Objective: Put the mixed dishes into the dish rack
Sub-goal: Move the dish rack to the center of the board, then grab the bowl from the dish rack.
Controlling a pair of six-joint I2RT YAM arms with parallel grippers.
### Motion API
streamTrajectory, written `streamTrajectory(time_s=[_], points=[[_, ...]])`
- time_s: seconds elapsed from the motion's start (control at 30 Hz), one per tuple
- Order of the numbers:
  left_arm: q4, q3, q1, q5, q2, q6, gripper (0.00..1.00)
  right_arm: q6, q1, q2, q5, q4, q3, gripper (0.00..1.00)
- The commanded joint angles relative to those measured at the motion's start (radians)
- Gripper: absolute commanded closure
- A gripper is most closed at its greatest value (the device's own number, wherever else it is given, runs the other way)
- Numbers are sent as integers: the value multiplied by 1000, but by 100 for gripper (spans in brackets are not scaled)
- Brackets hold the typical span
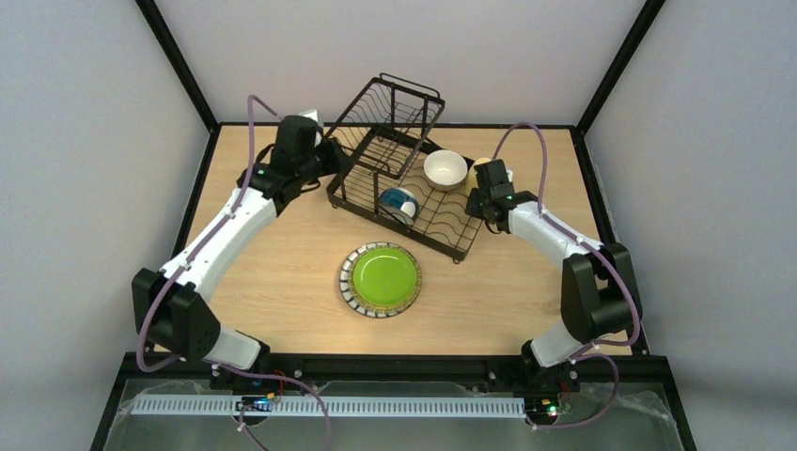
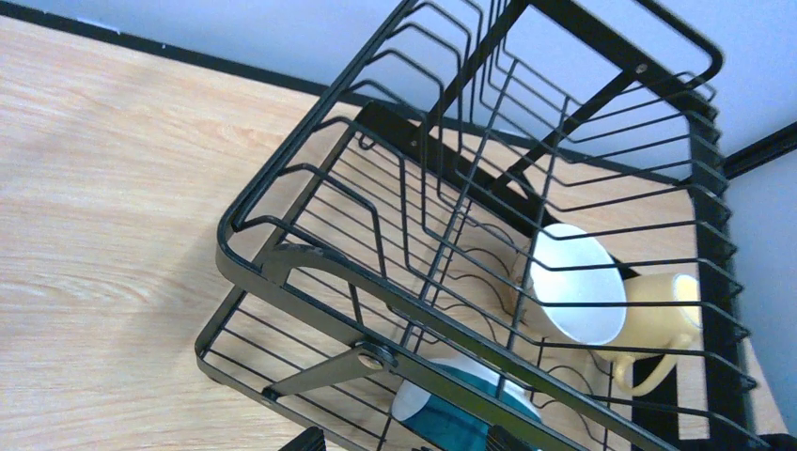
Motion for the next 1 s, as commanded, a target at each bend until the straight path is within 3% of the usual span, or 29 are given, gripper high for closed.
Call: streamTrajectory(time_s=[0.0,0.6,0.73,0.97], points=[[-18,-6,7,0,-56,3,1,1,2,-44,36,-31,39,46],[-63,-78,7,21,-240,-68,1,-95,27,-95,108,-43,171,47],[-74,-86,7,40,-266,-78,1,-229,26,-8,90,-38,295,45],[-104,-99,7,40,-304,-72,1,-508,23,272,-34,-121,650,40]])
